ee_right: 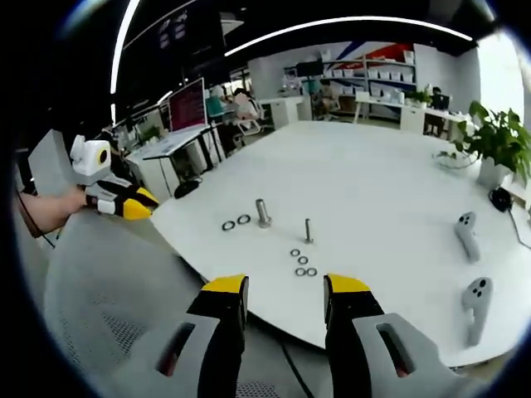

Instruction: Place the washer onto the threaded stud by aligning its center hole with the stud, sliding it down to the base, and recovering from edge contact or off-axis alignment until the washer reaches the visible bottom stop.

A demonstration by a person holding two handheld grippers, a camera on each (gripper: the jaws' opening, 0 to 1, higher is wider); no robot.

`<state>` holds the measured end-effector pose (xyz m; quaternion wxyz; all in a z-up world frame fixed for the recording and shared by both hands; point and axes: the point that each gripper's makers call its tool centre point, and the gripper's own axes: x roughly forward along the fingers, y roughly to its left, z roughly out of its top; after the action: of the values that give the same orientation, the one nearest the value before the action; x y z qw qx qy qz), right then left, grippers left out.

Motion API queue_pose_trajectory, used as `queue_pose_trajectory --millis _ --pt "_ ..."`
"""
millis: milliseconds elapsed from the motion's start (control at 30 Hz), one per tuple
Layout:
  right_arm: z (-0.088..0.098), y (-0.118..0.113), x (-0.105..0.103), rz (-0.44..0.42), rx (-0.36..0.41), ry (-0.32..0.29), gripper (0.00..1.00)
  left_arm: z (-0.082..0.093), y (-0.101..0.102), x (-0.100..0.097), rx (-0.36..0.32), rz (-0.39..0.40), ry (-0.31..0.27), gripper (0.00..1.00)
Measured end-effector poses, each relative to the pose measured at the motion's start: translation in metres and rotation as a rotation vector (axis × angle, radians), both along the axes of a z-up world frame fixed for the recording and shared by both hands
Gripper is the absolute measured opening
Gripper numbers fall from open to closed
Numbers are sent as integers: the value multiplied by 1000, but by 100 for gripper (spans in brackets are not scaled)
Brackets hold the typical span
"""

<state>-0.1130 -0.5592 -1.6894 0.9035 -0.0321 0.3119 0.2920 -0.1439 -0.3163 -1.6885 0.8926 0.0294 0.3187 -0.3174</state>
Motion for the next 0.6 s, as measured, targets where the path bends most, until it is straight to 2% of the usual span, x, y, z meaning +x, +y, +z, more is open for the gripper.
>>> queue_pose_trajectory --millis 200,333,600 --pt "-2 -11 1 -70 -27 7 37 4 -6 -4 -21 -37 -14 17" --pt "-3 -12 2 -70 -42 6 36 4 -10 -7 -22 -72 -11 17" --pt "-8 -12 0 -61 -57 32 36 2 -5 -4 -13 -43 -4 17"
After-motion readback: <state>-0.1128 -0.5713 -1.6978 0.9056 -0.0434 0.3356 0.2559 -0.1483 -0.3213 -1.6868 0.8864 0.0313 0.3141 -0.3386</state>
